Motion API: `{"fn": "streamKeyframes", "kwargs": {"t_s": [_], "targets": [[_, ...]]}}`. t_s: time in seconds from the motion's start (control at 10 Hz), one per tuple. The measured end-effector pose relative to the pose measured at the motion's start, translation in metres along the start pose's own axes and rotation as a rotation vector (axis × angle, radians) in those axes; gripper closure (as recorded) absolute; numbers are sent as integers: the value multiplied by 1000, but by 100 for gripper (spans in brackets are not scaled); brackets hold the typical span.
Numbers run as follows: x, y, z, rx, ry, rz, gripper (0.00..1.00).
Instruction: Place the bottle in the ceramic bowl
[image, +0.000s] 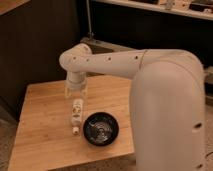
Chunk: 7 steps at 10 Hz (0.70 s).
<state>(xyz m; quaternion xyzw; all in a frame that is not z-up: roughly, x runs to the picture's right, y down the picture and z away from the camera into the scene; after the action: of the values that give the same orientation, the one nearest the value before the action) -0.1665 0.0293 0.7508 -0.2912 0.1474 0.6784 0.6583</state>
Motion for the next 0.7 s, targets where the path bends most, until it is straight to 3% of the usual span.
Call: {"fn": "streamKeyframes", "kwargs": {"t_s": [0.3,0.7], "targets": [[-2,-2,33,-1,0,-3,35],[-1,-3,84,36,-12,-7,35]]}}
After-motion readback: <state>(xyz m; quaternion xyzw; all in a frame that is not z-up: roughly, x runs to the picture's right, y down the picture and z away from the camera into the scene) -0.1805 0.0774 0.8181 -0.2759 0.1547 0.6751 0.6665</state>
